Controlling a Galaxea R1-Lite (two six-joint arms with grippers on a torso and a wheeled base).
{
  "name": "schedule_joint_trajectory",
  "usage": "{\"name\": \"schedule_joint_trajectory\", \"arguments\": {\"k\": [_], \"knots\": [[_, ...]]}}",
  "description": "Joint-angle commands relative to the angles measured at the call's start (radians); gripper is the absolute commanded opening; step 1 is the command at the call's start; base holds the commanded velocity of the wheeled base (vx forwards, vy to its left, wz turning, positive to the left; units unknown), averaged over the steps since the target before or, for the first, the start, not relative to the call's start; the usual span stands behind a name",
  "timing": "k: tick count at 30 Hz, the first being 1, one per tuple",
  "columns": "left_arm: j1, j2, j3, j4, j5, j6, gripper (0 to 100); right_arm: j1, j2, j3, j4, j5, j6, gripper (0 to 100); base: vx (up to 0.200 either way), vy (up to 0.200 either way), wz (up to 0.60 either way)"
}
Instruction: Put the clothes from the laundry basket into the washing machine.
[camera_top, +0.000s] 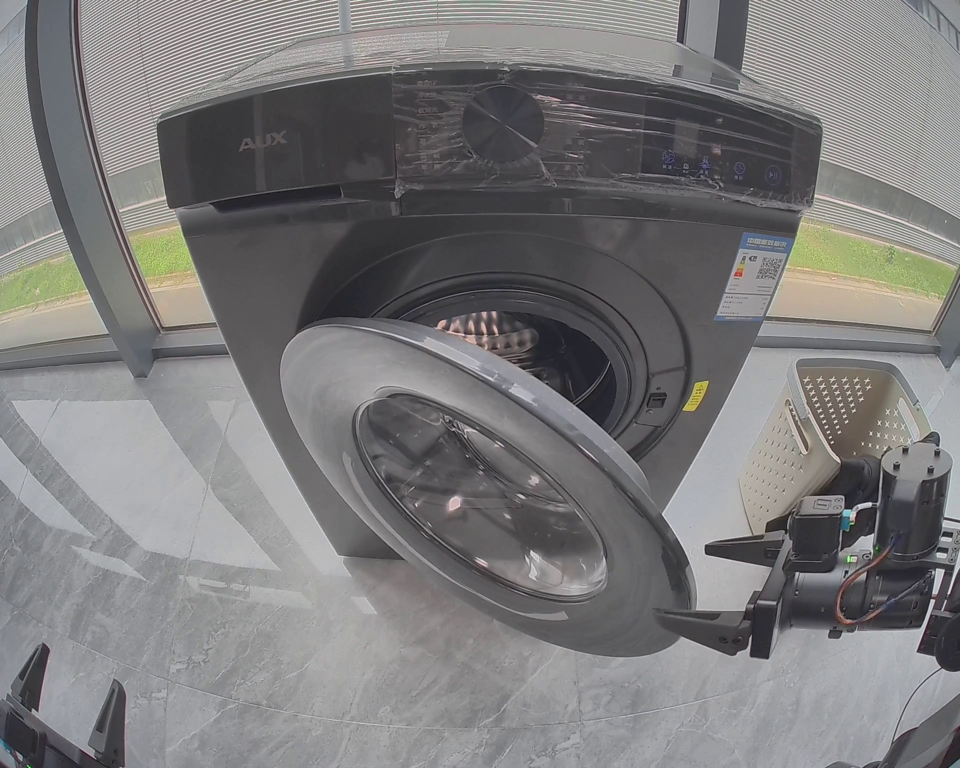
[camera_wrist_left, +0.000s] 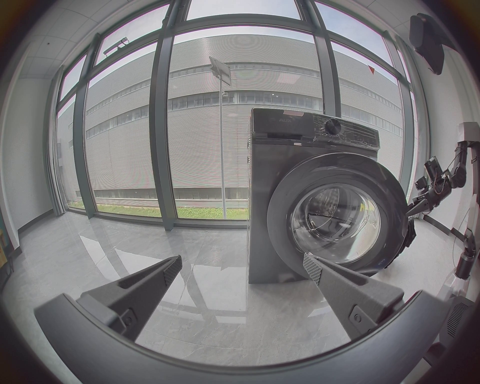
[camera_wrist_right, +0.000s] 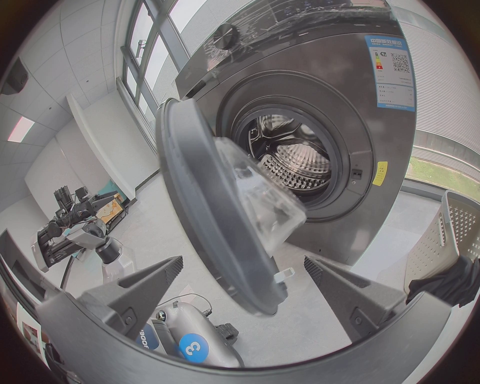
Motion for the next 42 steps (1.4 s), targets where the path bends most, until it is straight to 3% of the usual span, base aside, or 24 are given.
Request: {"name": "schedule_joint_trajectory", "arguments": {"k": [1,8,12,17,25,28,32,34,38,42], "knots": [[0.001,-0.015,0.016,0.0,0.0,0.0,100,0.02,0.022,-0.001,0.0,0.001,0.001,100,0.0,0.0,0.0],[-0.001,-0.015,0.016,0.0,0.0,0.0,100,0.059,0.015,0.036,0.0,0.007,0.013,100,0.0,0.0,0.0],[0.001,-0.015,0.016,0.0,0.0,0.0,100,0.135,0.01,0.039,-0.03,0.01,0.087,100,0.0,0.0,0.0],[0.001,-0.015,0.016,0.0,0.0,-0.001,100,0.177,0.008,0.044,-0.082,0.007,0.15,100,0.0,0.0,0.0],[0.001,-0.015,0.016,0.0,0.0,-0.001,100,0.157,-0.113,0.076,-0.077,0.008,0.161,100,0.0,0.0,0.0],[-0.001,-0.015,0.016,0.0,0.0,-0.001,100,0.137,-0.154,0.073,-0.073,0.005,0.174,100,0.0,0.0,0.0],[0.001,-0.015,0.016,0.0,0.0,-0.001,100,-0.026,-0.151,0.051,-0.08,0.004,0.156,100,0.0,0.0,0.0],[0.001,-0.015,0.016,0.0,0.0,-0.001,100,-0.059,-0.145,0.042,-0.076,0.005,0.15,100,0.0,0.0,0.0],[0.001,-0.015,0.016,0.0,0.0,-0.001,100,-0.098,-0.088,0.038,-0.083,0.001,0.144,100,0.0,0.0,0.0],[0.001,-0.015,0.016,0.0,0.0,-0.001,100,-0.13,0.005,0.019,-0.088,-0.019,0.107,100,0.0,0.0,0.0]]}}
